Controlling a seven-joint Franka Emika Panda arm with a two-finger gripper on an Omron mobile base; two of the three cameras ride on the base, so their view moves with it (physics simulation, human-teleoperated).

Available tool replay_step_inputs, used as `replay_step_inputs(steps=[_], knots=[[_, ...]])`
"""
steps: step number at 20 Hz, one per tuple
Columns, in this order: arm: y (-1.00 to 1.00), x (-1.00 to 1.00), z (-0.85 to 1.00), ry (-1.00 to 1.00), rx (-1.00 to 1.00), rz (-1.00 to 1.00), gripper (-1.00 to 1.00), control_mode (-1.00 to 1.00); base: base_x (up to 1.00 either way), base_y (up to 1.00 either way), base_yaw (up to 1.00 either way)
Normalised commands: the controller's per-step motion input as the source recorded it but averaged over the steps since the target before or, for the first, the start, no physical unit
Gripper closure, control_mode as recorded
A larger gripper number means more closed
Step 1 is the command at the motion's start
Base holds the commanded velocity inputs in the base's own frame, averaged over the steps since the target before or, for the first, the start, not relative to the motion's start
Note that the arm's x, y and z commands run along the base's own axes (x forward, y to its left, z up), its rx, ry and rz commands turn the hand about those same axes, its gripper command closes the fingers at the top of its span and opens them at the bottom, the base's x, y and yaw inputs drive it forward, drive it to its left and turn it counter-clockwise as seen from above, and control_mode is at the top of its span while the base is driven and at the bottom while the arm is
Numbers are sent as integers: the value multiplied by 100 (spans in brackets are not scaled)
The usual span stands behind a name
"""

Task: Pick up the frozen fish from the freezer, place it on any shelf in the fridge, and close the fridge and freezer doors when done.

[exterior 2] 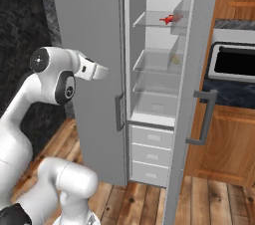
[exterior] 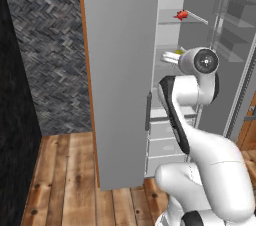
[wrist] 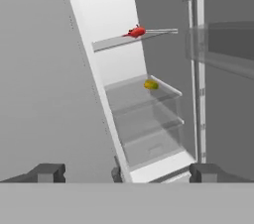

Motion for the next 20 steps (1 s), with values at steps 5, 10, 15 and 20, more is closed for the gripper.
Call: replay_step_inputs(steps=[5,10,15,20], knots=[[-44,-100,-2,10,0,0,-100,-100,0,0,0],[-53,-100,0,13,0,0,-100,-100,0,0,0],[-51,-100,0,13,0,0,-100,-100,0,0,0],[-83,-100,0,16,4,0,-100,-100,0,0,0]])
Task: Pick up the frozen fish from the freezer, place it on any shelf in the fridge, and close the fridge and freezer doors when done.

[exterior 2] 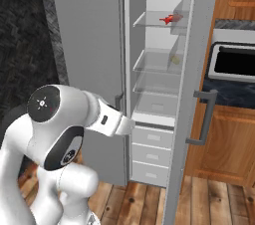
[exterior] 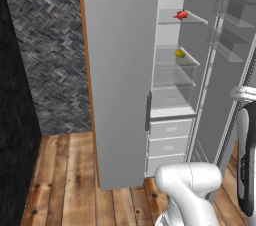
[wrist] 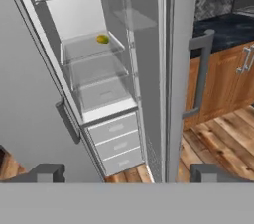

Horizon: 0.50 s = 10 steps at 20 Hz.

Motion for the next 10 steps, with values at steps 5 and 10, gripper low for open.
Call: replay_step_inputs(steps=[5,10], knots=[[-100,-100,0,12,3,-1,-100,-100,0,0,0],[-100,-68,0,5,0,-3,-100,-100,0,0,0]])
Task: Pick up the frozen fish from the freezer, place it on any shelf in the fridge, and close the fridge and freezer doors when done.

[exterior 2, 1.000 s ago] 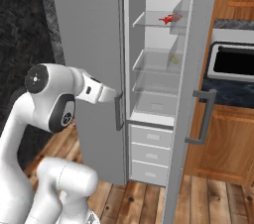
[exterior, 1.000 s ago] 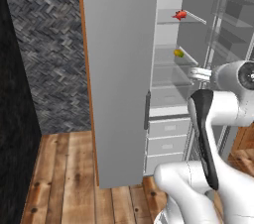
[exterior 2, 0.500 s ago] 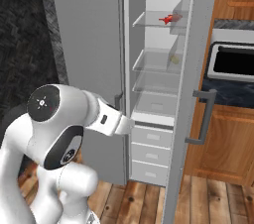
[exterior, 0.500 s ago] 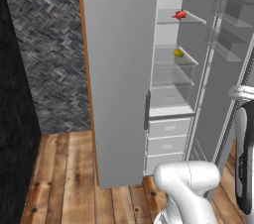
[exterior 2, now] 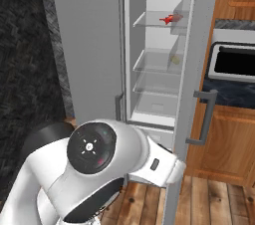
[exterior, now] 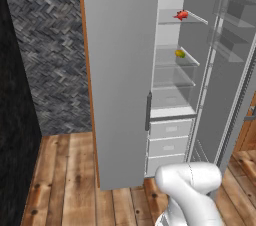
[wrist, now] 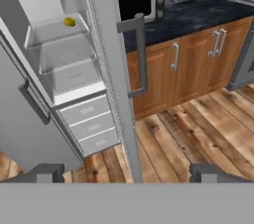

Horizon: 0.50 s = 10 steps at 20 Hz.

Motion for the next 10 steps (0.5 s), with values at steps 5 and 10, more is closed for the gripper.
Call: replay_step_inputs(steps=[5,10], knots=[[-99,28,0,-2,0,-1,-100,-100,0,0,0],[-60,97,-23,-5,0,1,-100,-100,0,0,0]])
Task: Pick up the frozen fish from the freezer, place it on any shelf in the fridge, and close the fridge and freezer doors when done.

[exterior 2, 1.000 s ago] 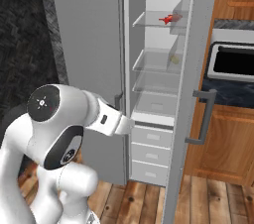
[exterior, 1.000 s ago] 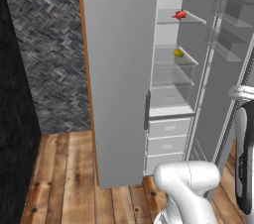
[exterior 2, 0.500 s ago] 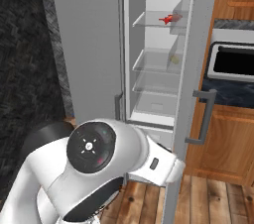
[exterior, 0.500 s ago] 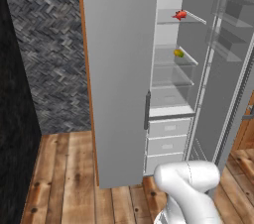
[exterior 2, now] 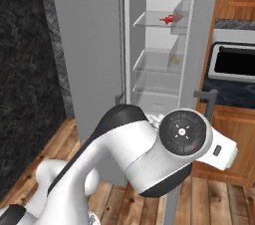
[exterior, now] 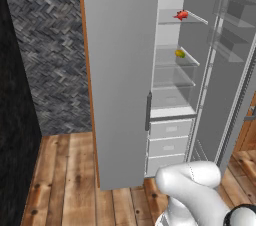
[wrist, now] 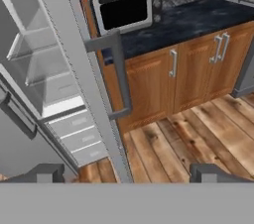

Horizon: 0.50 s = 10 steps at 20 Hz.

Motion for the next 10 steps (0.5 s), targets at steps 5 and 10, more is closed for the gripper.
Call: replay_step_inputs(steps=[5,10], knots=[[-52,94,-23,-7,0,0,-100,-100,0,0,0],[-62,60,-12,-2,2,0,-100,-100,0,0,0]])
